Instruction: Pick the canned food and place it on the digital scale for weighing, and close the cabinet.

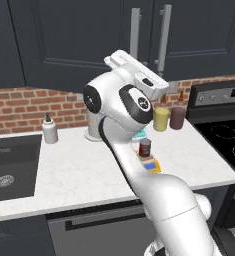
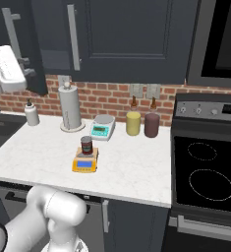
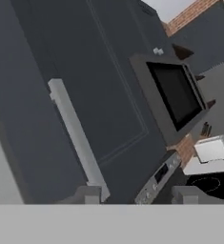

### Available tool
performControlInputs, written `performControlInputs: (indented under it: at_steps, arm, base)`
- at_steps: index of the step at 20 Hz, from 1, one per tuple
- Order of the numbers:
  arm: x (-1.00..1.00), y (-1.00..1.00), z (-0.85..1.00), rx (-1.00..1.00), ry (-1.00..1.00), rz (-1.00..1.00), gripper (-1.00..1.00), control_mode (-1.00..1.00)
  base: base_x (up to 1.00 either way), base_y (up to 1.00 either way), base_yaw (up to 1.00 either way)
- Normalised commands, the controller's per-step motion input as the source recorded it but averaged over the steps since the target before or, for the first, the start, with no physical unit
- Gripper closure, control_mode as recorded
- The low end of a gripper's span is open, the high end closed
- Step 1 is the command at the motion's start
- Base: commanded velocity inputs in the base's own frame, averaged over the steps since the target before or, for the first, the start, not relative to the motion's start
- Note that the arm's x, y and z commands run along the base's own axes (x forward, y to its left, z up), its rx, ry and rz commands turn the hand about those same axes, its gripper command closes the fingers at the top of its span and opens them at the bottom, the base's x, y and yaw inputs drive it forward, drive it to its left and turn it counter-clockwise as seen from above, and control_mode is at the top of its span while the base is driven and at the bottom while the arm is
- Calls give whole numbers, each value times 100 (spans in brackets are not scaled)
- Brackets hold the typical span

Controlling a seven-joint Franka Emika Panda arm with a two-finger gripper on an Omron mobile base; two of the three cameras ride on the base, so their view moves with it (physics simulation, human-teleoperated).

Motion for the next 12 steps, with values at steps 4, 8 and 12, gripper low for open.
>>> performControlInputs:
  at_steps: [4, 8, 12]
  arm:
    - [58, -22, 24, -1, -8, -31, -100, -100]
    - [77, -24, 25, -1, 0, -33, -100, -100]
    - [99, -26, 12, -2, 12, -30, -100, -100]
  base:
    - [0, 0, 0]
    - [0, 0, 0]
    - [0, 0, 0]
